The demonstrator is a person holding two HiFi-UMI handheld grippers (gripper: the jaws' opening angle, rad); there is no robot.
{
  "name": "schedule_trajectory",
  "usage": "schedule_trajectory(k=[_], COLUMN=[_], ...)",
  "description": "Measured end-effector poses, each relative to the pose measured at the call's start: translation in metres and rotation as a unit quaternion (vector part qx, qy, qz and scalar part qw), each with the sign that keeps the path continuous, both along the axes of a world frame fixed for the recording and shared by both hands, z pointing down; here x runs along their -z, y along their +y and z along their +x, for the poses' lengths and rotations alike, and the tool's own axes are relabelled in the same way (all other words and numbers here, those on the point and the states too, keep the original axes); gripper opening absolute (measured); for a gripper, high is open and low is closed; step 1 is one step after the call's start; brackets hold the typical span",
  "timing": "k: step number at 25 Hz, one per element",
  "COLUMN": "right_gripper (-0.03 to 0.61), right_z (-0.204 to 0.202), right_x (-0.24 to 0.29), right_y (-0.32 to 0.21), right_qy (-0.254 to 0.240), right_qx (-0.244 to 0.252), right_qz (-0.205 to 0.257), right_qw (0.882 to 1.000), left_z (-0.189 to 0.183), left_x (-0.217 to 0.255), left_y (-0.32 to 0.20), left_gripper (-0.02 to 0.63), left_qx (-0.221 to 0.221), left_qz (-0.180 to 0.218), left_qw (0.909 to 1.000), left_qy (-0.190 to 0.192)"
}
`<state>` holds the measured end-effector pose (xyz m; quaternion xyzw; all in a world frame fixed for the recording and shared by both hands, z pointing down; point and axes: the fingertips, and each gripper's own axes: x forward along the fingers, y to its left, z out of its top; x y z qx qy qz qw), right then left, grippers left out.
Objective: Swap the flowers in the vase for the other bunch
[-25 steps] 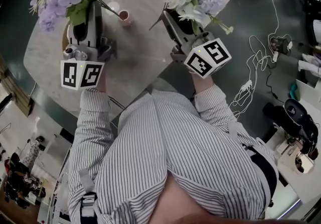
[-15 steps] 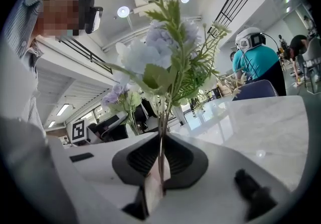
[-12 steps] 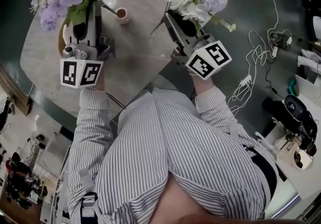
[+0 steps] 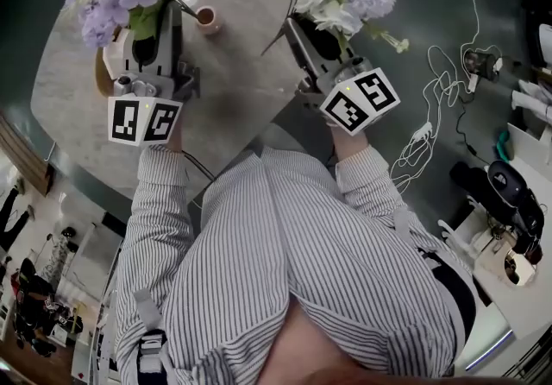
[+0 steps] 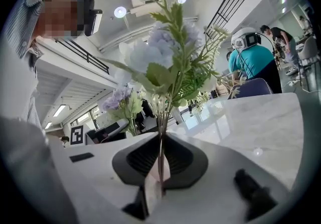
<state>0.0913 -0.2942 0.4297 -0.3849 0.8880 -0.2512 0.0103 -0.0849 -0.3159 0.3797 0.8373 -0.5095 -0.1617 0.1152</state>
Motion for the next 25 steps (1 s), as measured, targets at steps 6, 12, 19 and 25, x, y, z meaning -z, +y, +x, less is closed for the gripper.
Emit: schedule_trajectory(k=[6,12,19,25], right_gripper=[0.038,0.038,0.038,0.038], right_z=[0.004,0.004,0.005,0.003], right_x=[-0.001,-0.007,-0.008,-0.006], right_y=[0.002,0.003,0.003,0.003], right_qy=[0.007,0.009,0.017,0.010], right_qx=[0.001,0.001,0.004,0.005], right_qz=[0.000,-0.004,-0.006,-0.008], right_qw=[1.000,1.000,1.000,1.000], left_z=[0.007,0.021,0.035,0.036], left_x=[-0.017,-0.039,-0.054,-0.060], left_y=[-0.002,-0.001,-0.001,-0.001], left_gripper=[0.043,0.044,0.046,0.051], left_qx=[-0.004,-0.014,-0.015,-0.013], left_qz=[-0.023,-0.049,-0.074,-0.084], left_qw=[0.9997,0.9983,0.9956,0.9944], left_qy=[0.000,-0.031,-0.055,-0.062])
